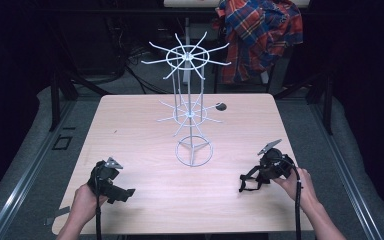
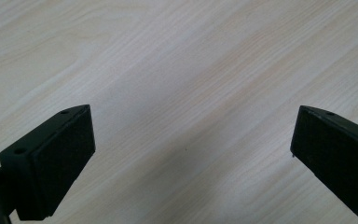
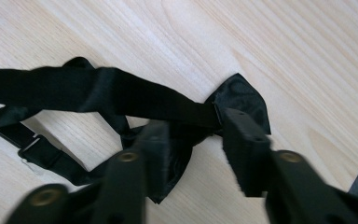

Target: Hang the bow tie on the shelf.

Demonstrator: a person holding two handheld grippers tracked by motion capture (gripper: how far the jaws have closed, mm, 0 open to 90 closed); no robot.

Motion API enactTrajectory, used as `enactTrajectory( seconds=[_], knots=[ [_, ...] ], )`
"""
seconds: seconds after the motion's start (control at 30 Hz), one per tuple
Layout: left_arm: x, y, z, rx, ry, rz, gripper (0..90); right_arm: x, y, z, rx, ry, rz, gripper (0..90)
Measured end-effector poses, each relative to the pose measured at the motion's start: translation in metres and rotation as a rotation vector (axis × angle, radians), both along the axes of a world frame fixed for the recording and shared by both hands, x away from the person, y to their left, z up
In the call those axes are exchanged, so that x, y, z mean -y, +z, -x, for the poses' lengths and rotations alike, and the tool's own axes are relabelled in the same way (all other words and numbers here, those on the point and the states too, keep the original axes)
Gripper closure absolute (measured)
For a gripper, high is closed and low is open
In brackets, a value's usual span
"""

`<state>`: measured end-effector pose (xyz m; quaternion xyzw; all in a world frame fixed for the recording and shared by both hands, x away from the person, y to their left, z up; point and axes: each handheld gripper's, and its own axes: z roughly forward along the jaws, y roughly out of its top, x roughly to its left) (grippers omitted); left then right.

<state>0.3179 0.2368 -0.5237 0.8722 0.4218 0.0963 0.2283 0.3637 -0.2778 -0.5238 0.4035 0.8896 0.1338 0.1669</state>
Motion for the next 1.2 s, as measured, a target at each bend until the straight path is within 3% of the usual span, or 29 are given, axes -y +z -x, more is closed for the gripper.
enactTrajectory(
  seconds=[0.1,0.23,0.3,0.37,0.53,0.7,0.83,1.2],
  knots=[
    [0.001,0.000,0.000,-0.003,-0.005,-0.006,0.0,0.000,-0.002,0.000,0.005,-0.014,0.006,80.2],
    [0.000,0.000,0.000,-0.003,-0.002,-0.008,0.0,0.000,-0.001,0.000,0.005,-0.008,0.008,89.1],
    [0.000,0.000,0.000,-0.003,-0.002,-0.009,0.0,0.000,-0.001,0.001,0.012,-0.019,-0.022,89.8],
    [0.001,0.000,0.000,-0.002,-0.004,-0.011,0.0,0.000,0.002,0.002,0.013,-0.015,-0.009,90.0],
    [0.000,0.000,0.000,-0.002,-0.002,-0.010,0.0,0.001,0.010,0.003,0.030,-0.017,-0.038,90.0],
    [0.000,0.000,0.000,0.000,-0.002,-0.014,0.0,-0.002,0.018,0.006,0.058,-0.011,-0.046,90.0],
    [0.000,0.000,0.000,0.003,0.000,-0.014,0.0,-0.004,0.029,0.010,0.095,-0.010,-0.023,90.0],
    [0.001,0.000,0.000,0.002,0.000,-0.019,0.0,-0.012,0.050,0.019,0.163,0.005,-0.042,90.0]
  ],
)
